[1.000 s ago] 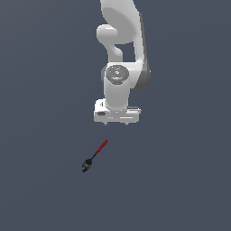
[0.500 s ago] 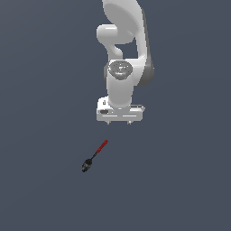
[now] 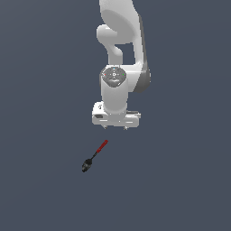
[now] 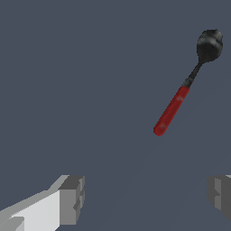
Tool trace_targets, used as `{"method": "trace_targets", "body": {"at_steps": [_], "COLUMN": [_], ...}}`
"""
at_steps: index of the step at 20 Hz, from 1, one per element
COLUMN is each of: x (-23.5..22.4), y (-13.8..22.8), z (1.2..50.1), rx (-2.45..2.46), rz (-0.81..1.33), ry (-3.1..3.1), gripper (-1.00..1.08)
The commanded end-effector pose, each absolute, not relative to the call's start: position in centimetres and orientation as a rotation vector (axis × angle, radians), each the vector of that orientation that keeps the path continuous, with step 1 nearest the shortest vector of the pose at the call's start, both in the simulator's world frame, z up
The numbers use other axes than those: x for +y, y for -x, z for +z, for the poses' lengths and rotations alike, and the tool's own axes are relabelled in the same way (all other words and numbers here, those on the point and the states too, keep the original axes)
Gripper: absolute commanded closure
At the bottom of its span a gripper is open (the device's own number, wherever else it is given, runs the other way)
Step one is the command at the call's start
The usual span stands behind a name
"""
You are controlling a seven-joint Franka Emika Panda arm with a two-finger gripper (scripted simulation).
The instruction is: Pick up the object and move it to a goal position.
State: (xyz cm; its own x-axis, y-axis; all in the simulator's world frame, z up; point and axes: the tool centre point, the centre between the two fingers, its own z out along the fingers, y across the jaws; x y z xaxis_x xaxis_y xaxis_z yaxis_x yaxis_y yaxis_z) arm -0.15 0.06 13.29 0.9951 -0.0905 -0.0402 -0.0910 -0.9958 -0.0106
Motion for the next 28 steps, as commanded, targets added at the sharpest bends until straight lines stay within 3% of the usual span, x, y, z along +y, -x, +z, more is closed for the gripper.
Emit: {"method": "trace_targets", "body": {"at_steps": [1, 14, 28], "x": [-0.9, -8.0, -10.5], "y": [-0.8, -6.6, -8.1], "z": [12.7, 8.0, 6.1], "rx": [0.207, 0.659, 0.805], "rz": [0.058, 0.017, 0.002], "ry": [3.122, 3.066, 3.037], "gripper": [-0.92, -0.92, -0.92]}}
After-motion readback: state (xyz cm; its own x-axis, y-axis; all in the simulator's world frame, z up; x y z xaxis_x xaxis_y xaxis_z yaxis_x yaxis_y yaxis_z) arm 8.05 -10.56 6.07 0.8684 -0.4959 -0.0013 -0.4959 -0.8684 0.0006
